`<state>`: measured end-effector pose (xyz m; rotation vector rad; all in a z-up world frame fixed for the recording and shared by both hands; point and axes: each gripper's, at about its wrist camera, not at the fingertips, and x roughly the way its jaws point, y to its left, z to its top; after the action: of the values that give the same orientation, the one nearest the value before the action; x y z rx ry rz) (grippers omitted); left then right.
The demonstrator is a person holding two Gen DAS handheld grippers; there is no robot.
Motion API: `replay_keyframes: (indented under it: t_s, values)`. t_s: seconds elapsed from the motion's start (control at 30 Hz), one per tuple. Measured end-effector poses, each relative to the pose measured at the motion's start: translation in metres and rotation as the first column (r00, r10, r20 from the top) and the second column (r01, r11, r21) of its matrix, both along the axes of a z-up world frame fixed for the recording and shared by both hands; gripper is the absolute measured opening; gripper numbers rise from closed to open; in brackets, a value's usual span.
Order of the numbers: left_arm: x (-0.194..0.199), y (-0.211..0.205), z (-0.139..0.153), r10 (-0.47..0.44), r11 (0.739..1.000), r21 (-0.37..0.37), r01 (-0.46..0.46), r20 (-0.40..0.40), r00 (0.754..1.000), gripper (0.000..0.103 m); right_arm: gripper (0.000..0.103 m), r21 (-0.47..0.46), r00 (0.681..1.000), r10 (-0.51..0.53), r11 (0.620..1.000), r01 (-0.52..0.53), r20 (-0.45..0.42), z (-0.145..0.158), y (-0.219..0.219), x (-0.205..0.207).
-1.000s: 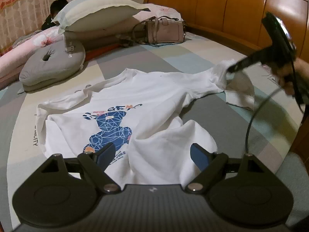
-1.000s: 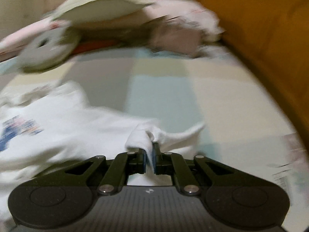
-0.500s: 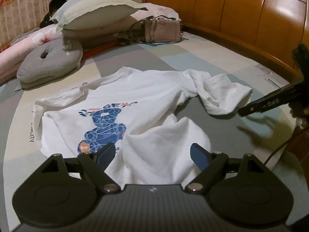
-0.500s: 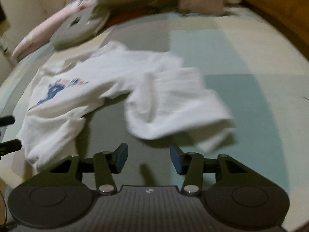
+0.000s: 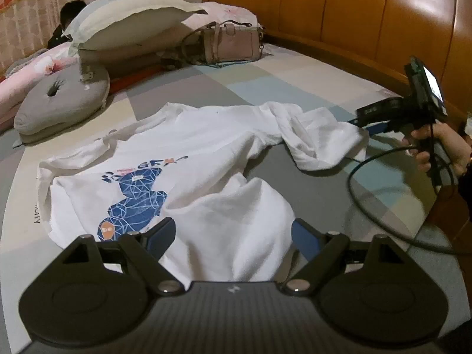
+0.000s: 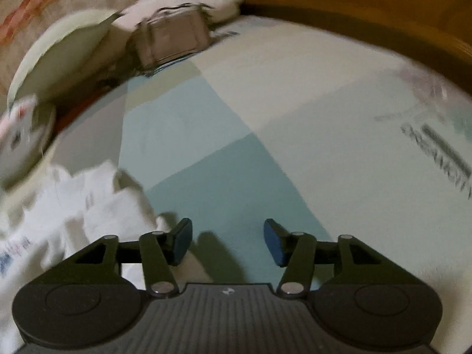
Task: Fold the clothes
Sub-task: 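Pull the sleeve outward from the shirt body with the right gripper, then release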
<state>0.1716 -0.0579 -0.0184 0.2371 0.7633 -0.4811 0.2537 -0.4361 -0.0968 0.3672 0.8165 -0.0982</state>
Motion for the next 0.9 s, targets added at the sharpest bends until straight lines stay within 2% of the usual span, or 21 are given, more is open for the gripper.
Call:
replay_keyframes:
  t_s: [0.23,0.47,0.5,0.53,0.57,0.73,0.83,0.9]
  values:
    - [0.001,0.0,-0.003,0.0,1.0,0.008,0.0,-0.006,1.0,0.086,0.06,-0.099,0.984,0.177,0.979,-0.176,0.0,-0.002,0.054,-0.011]
    - [0.0,0.006,-0.002,0.018,1.0,0.005,-0.018,-0.004,1.0,0.086,0.06,-0.196,0.937,0.348,0.918,-0.344,-0.017,-0.004,0.108,-0.021]
    - [0.0,0.006,-0.002,0.019,1.0,0.005,-0.019,-0.003,1.0,0.086,0.051,-0.209,0.934,0.357,0.912,-0.353,-0.02,-0.001,0.109,-0.024]
    - [0.0,0.006,-0.002,0.019,1.0,0.005,-0.019,-0.002,1.0,0.086,0.029,-0.221,0.932,0.361,0.908,-0.357,-0.022,0.003,0.108,-0.028]
    - [0.0,0.006,-0.002,0.019,1.0,0.004,-0.019,-0.002,1.0,0.086,0.023,-0.233,0.931,0.365,0.903,-0.361,-0.024,0.006,0.108,-0.031]
    - [0.002,0.005,-0.001,0.019,1.0,0.001,-0.019,0.002,1.0,0.086,0.019,-0.315,0.951,0.31,0.901,-0.299,-0.015,0.025,0.084,-0.035]
    - [0.002,0.004,-0.001,0.011,1.0,0.0,-0.011,0.001,1.0,0.086,0.019,-0.359,0.976,0.216,0.912,-0.198,0.01,0.04,0.049,-0.032]
    - [0.003,0.003,-0.001,0.011,1.0,0.003,-0.011,0.0,1.0,0.086,0.019,-0.405,0.988,0.154,0.905,-0.129,0.029,0.05,0.026,-0.03]
